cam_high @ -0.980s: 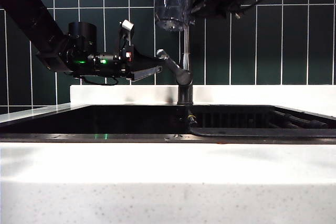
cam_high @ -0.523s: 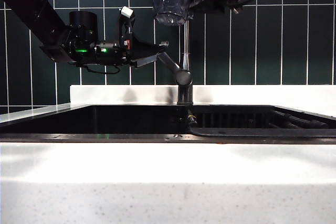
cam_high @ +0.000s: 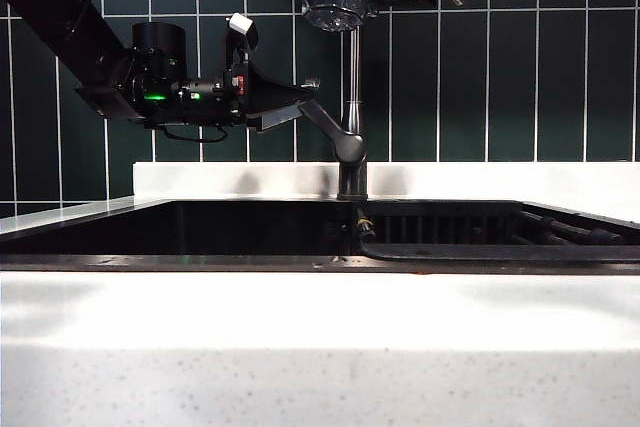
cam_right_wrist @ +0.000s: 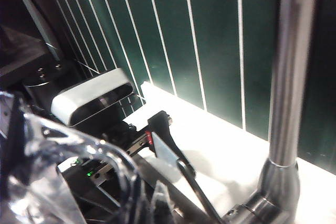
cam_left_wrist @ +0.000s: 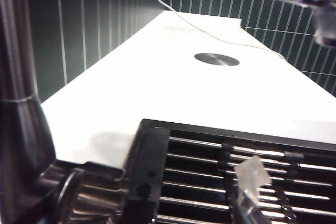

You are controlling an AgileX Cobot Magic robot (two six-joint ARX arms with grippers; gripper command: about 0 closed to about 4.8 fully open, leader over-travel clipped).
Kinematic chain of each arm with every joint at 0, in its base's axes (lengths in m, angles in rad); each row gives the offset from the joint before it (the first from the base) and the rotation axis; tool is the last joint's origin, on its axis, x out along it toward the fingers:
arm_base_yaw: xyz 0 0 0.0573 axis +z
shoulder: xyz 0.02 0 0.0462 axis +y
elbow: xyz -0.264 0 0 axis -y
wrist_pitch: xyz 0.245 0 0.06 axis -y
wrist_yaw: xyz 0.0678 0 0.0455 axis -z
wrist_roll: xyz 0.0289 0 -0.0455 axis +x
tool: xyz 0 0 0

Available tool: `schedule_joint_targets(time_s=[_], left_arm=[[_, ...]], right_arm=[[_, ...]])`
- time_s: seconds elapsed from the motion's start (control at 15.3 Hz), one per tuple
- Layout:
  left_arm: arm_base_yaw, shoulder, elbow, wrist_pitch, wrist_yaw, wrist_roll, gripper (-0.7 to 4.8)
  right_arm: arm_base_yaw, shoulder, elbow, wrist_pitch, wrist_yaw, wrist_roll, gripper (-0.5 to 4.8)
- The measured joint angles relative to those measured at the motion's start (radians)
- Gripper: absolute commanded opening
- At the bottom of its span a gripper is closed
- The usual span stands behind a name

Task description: Pick up the mug next to the sink, go to the faucet to get some water, pour the water into the sink, and finally put the mug back to its place.

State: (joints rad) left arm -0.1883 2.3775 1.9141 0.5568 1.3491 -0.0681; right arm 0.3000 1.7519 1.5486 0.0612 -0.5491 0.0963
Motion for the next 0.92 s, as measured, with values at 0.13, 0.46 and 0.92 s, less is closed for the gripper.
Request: schedule_joint_targets(time_s=[0.13, 0.46, 0.92], left_arm=[[0.0, 0.0, 0.0, 0.0, 0.012, 0.002, 3.88], [0.002, 0.0, 0.0, -0.004, 0.06, 0.004, 3.62], [0.0, 0.0, 0.0, -0.024, 0.034, 0.024, 3.63]], right_arm=[[0.001, 0.0, 0.002, 0.0, 0.0, -0.001, -0.06], [0.001, 0.0, 0.003, -0.001, 0.0, -0.013, -0.06], [0.001, 0.0, 0.003, -0.008, 0.0, -0.018, -0.06]])
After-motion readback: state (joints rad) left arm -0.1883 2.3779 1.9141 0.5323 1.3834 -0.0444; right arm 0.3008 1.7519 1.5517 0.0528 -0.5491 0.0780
